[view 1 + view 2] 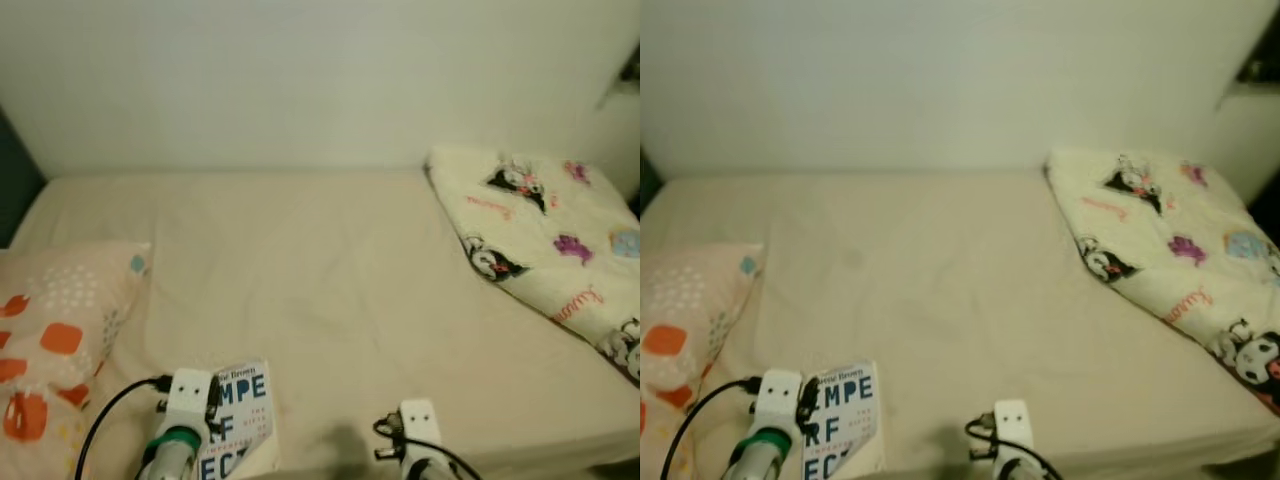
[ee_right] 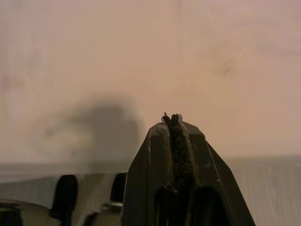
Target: Clean up the room
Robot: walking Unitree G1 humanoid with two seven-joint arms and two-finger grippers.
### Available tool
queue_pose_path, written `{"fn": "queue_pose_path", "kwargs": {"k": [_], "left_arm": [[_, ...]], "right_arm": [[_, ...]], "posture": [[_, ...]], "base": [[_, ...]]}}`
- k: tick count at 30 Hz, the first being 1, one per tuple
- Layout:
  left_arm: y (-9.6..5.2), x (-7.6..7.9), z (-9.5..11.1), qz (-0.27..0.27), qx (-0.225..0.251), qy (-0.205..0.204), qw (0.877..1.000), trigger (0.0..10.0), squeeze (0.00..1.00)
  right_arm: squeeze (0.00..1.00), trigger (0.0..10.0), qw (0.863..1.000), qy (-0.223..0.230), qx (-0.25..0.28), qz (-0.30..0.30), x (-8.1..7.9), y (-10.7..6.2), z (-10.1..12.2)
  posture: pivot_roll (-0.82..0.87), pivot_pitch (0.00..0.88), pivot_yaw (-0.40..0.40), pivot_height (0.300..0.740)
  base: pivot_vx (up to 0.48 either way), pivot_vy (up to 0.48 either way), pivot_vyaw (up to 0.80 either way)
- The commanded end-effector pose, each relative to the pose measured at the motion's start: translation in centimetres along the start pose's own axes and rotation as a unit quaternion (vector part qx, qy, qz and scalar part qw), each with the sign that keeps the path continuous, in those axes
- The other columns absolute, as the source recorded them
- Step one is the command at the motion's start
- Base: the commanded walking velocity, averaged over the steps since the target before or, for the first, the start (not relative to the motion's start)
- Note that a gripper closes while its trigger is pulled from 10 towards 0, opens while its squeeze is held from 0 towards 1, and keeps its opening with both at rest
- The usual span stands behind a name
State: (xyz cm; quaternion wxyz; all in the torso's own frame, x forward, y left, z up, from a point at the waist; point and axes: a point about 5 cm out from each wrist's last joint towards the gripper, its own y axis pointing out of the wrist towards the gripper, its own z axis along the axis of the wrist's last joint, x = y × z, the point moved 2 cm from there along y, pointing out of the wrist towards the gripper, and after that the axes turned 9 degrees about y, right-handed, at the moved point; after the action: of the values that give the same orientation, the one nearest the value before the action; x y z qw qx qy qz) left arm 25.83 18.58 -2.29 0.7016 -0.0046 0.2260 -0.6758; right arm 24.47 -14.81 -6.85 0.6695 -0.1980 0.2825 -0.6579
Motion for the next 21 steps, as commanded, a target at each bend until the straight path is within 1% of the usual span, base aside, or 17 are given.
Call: {"fn": "queue_pose_path", "kwargs": {"k": [1,21], "left_arm": [[-0.30,0.38,-0.52,-0.004,-0.010,-0.006,1.000,10.0,0.00],[-0.27,0.41,-0.53,-0.004,-0.011,-0.010,1.000,10.0,0.00]], "right_arm": [[0.00,10.0,1.000,-0.001,-0.018,-0.006,0.34,-0.30,-1.07],[0.00,10.0,1.000,-0.003,-0.019,-0.006,0.32,-0.21,-0.91]], "posture": [[0.04,0.000,0.022,0.740],[0.04,0.000,0.018,0.740]], "base": [[0.000,-0.480,0.00],[0.000,-0.480,0.00]]}}
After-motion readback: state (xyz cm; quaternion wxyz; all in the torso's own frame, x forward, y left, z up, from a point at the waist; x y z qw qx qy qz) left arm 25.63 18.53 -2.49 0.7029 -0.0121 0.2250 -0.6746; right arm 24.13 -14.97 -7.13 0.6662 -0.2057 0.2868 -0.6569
